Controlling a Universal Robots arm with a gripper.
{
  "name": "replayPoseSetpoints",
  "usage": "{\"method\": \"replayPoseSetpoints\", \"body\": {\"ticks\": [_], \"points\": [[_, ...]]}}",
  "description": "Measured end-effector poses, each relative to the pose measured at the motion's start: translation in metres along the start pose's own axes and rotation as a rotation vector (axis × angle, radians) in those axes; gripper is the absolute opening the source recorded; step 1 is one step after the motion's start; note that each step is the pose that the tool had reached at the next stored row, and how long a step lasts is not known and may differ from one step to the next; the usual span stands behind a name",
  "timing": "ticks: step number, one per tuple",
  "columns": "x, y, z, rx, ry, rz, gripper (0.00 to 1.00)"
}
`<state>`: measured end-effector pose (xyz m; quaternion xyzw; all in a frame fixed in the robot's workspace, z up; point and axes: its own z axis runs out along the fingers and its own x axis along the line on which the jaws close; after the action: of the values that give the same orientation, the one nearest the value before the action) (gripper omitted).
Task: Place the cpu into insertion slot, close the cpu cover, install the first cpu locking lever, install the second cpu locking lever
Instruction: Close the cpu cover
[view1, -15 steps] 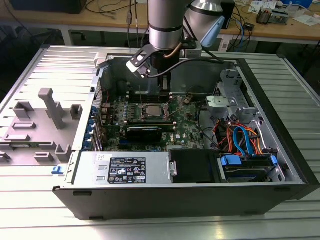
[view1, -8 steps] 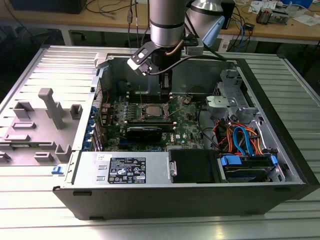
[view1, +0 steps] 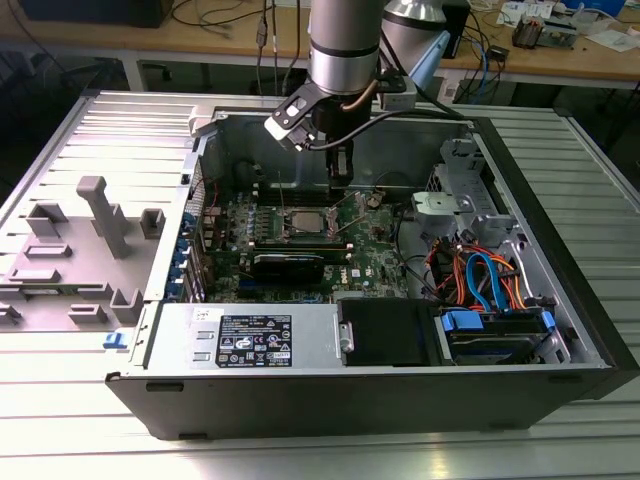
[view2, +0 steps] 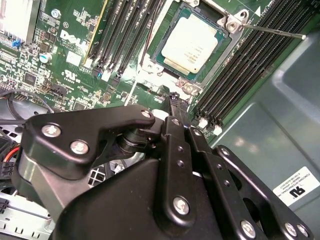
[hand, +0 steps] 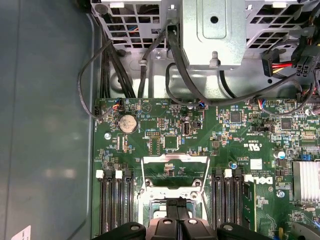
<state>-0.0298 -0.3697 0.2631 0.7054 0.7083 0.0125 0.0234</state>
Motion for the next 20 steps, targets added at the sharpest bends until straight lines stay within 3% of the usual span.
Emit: {"method": "replayPoseSetpoints", "body": {"ticks": [9,15,20], "points": [[0.0001,0.0012,-0.0001,0.0,-0.0003,0.0,0.11],[0.0,0.0016,-0.0058,-0.0001,0.0001,0.0,0.11],[0.0,0.0084,-0.0054,0.0,-0.0005,0.0,0.11]]}}
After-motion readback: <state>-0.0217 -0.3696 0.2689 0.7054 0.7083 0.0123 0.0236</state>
